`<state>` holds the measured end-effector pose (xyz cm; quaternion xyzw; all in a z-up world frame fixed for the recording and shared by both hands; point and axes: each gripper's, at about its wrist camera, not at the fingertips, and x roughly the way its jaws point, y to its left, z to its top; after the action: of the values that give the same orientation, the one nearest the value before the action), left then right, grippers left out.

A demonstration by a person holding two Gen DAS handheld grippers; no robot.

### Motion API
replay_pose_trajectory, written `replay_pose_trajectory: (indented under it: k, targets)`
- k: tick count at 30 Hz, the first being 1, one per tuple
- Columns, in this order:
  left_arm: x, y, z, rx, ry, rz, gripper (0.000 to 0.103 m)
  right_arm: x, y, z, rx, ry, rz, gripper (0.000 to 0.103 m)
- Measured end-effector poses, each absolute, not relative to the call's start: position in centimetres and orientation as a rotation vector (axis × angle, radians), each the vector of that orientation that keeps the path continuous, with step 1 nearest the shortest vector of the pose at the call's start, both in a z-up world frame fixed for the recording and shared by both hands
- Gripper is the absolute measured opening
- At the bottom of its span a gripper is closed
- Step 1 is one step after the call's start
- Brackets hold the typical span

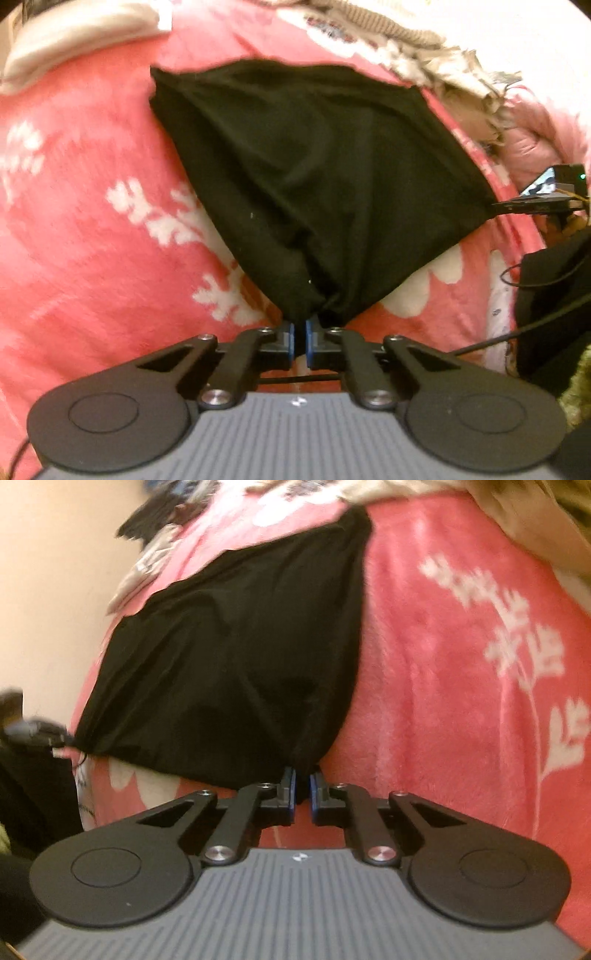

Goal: Fold clothes

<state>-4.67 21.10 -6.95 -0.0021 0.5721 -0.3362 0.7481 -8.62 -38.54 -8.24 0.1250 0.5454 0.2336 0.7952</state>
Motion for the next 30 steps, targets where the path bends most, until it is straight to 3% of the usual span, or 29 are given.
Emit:
replay_pose_trajectory:
  k: [12,17,19,23,30]
  targets:
    - [-4.2,20.9,-7.6,0.137,1.269,-0.760,0.006,-8.2,-39.1,-7.6,0.140,1.162,0.488,0.004]
    - [-4.1,20.9,-9.9,0.181,1.333,-0.735,0.013,-7.8,-38.7,-9.7,0.098,1.200,0.460,0.004]
    - [-4.2,21.4,-9.3,0.198,1.338,-0.721,0.022,-7.9,-38.7,-9.2,0.068,1.202,0.468,0.008]
    - [-4.4,22.6,-8.0,0.291,1.355,-0.681,0.023,-8.2,-39.7,-7.4,0.037,1.194,0.439,0.012]
    - [-1.7,20.9,-4.0,0.185,1.158,-0.725,0.022,-6.4,-39.0,-3.1,0.010,0.997,0.472,0.014]
